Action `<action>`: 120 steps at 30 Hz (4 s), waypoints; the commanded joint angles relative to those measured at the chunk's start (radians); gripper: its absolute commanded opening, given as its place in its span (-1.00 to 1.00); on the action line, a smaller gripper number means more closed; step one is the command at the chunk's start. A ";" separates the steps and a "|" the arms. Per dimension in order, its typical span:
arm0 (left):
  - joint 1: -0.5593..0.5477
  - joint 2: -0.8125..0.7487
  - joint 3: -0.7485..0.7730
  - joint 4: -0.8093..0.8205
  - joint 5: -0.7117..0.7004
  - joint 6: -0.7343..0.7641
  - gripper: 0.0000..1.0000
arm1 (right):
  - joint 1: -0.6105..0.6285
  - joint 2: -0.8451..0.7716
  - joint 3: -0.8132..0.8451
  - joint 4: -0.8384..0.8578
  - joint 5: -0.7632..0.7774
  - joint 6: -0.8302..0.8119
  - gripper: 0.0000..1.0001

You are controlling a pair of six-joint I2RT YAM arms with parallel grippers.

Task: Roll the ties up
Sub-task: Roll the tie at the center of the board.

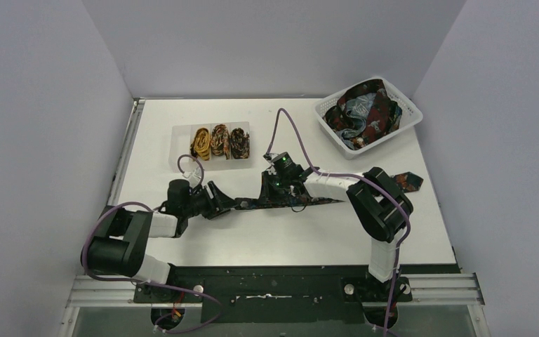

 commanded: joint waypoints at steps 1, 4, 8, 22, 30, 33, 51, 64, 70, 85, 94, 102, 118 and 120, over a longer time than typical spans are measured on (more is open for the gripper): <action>0.003 0.078 0.014 0.069 0.075 0.047 0.04 | -0.004 0.037 -0.025 -0.015 0.027 -0.008 -0.71; 0.002 0.129 -0.014 0.160 0.061 0.007 -0.05 | -0.004 0.038 -0.026 -0.011 0.023 -0.007 -0.71; -0.012 0.227 -0.032 0.298 0.063 -0.038 -0.09 | -0.004 0.039 -0.026 -0.011 0.018 -0.007 -0.71; -0.012 0.352 -0.060 0.489 0.062 -0.098 -0.26 | -0.004 0.039 -0.024 -0.023 0.022 -0.014 -0.71; -0.012 0.313 -0.040 0.426 0.022 -0.089 -0.42 | -0.004 0.037 -0.021 -0.030 0.024 -0.019 -0.71; -0.015 0.289 -0.028 0.384 0.006 -0.075 -0.47 | -0.004 0.039 -0.020 -0.031 0.022 -0.019 -0.72; -0.168 -0.124 0.110 -0.313 -0.448 0.072 -1.00 | -0.005 -0.022 0.034 -0.047 -0.046 -0.029 -0.55; -0.183 -0.367 0.224 -0.792 -0.679 0.143 -1.00 | -0.007 -0.152 0.054 -0.048 -0.100 -0.041 -0.27; -0.205 -0.381 0.340 -0.963 -0.787 0.186 -1.00 | -0.012 -0.156 0.046 -0.060 -0.085 -0.045 -0.26; -0.367 -0.262 0.541 -1.191 -1.060 0.260 -1.00 | -0.036 -0.172 0.020 -0.068 -0.050 -0.027 -0.24; -0.458 -0.170 0.624 -1.259 -1.223 0.203 -1.00 | -0.059 -0.205 -0.008 -0.064 -0.024 -0.008 -0.24; -0.538 -0.060 0.680 -1.320 -1.343 0.145 -1.00 | -0.087 -0.247 -0.030 -0.070 0.012 0.010 -0.24; -0.661 0.138 0.810 -1.375 -1.441 0.060 -1.00 | -0.196 -0.421 -0.126 -0.043 0.058 0.058 -0.15; -0.670 0.164 0.823 -1.359 -1.433 0.060 -1.00 | -0.204 -0.429 -0.129 -0.045 0.055 0.057 -0.14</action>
